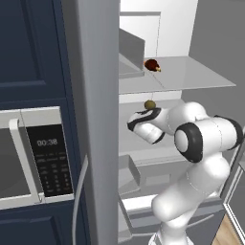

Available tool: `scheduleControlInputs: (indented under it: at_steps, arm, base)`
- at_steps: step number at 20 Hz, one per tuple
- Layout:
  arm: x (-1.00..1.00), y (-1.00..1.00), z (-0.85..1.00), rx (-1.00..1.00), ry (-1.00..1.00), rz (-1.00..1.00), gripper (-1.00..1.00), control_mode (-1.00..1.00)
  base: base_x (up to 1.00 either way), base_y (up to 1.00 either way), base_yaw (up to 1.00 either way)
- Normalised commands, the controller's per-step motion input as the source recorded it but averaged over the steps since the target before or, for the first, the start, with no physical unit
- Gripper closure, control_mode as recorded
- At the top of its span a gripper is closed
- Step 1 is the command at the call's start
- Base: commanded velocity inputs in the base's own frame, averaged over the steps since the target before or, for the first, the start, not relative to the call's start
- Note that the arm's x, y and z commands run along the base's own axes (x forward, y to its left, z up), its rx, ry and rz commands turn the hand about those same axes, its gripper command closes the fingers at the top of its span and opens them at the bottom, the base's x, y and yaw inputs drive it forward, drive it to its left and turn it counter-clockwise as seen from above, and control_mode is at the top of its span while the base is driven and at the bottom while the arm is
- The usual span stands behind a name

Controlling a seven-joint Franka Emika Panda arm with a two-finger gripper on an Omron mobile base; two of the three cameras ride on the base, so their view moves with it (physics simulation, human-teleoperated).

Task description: Transport the steak and sweet potato to the fridge. Place the steak on the rack containing meat and place the sweet potato on the rack containing the vegetable, ensuring meats and vegetables are on different racks.

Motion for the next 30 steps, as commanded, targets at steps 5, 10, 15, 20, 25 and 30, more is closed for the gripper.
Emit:
scheduleControlInputs:
  at_steps: [5, 10, 15, 20, 25, 30]
  arm:
    - [-0.15, 0.00, 0.22, 0.00, -0.08, -0.01, -1.00, -1.00]
    - [-0.63, 0.00, 0.30, 0.00, 0.00, -0.11, -1.00, -1.00]
    - [-0.57, 0.00, 0.62, 0.00, 0.00, -0.17, -1.00, -1.00]
    - [-0.33, 0.00, 0.88, 0.00, 0.00, -0.18, -1.00, -1.00]
    - [-0.28, 0.00, 0.82, 0.00, 0.00, -0.21, -1.00, -1.00]
    - [-0.35, -0.01, 0.78, 0.00, 0.02, -0.18, -1.00, -1.00]
  base:
    - [0.00, 0.00, 0.00]
    - [0.00, 0.00, 0.00]
    - [0.00, 0.00, 0.00]
    - [0.00, 0.00, 0.00]
    - [0.00, 0.00, 0.00]
    - [0.00, 0.00, 0.00]
